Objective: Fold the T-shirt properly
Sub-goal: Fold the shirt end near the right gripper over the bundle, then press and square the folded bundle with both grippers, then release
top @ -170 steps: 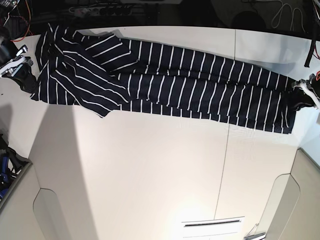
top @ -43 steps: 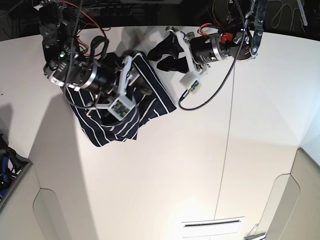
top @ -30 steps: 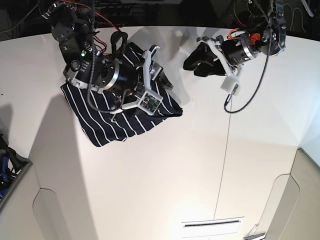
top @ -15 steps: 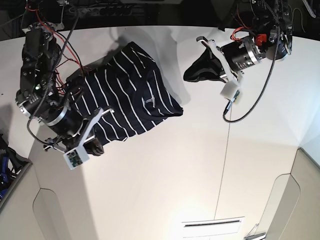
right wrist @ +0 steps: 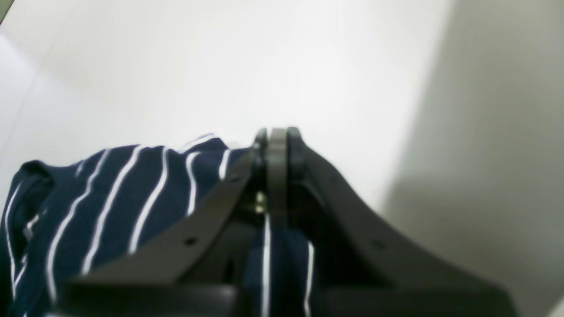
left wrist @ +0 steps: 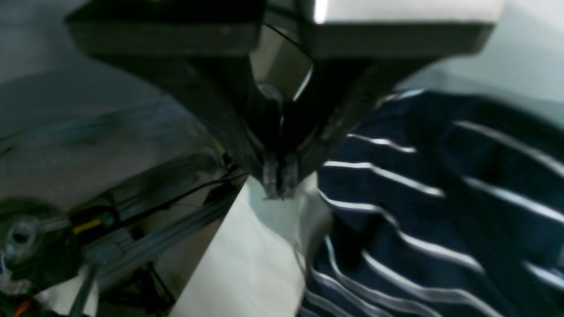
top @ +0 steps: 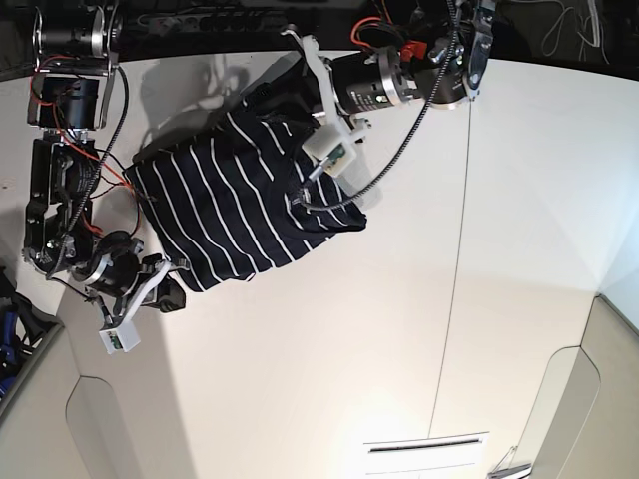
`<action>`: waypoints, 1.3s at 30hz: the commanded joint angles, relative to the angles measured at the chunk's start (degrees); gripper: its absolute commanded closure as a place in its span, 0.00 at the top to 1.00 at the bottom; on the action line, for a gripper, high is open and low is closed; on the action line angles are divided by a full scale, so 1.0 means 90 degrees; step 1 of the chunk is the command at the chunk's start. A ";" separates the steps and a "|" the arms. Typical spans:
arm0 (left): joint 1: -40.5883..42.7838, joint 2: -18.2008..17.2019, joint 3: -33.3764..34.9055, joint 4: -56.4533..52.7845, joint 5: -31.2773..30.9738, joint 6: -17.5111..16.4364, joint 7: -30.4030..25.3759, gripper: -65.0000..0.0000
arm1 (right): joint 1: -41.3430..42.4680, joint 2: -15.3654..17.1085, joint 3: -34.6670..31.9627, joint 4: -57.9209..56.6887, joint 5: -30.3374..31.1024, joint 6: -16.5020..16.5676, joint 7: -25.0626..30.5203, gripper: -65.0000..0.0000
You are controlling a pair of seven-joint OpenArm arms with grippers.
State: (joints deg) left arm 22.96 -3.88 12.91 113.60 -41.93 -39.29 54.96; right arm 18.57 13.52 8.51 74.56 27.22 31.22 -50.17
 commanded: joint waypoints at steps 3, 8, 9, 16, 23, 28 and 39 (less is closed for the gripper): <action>-0.0012 0.0041 0.0155 -0.0221 0.0238 -0.0079 -0.0413 0.00 | 0.0369 0.0066 0.0027 -0.0634 0.0262 0.0015 0.0124 0.00; -0.0141 0.0041 0.0153 -0.0627 0.0765 0.0134 -0.0612 0.00 | 0.0401 0.0063 0.0027 -0.1290 0.0624 0.0257 0.0049 0.00; -0.0194 0.0036 0.0153 -0.0702 0.0792 0.0134 -0.0624 0.00 | 0.0384 0.0063 0.0027 -0.1353 0.0685 0.0277 0.0022 0.00; -0.0746 0.0000 0.0141 -0.1489 0.1200 0.0593 -0.0631 0.00 | 0.0253 0.0068 0.0029 -0.1404 0.1379 0.0299 -0.0546 0.00; -0.1324 0.0005 -0.0454 -0.1804 0.1333 0.0797 -0.0653 0.00 | 0.0080 0.0085 0.0029 -0.1389 0.1880 0.0398 -0.0787 0.00; -0.1610 0.0002 -0.1173 -0.1834 0.1413 0.0799 -0.0656 0.00 | -0.0267 0.0083 0.0029 -0.1280 0.2174 0.0398 -0.0860 0.00; -0.2756 -0.0313 -0.1610 -0.2710 0.1668 0.0971 -0.0848 0.00 | -0.1350 -0.0342 0.0029 -0.0049 0.2832 0.0452 -0.1355 0.00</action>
State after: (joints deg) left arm -0.69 -6.52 -1.54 88.31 -25.93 -30.35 48.45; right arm 5.65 10.39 8.62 73.21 51.20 34.76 -62.59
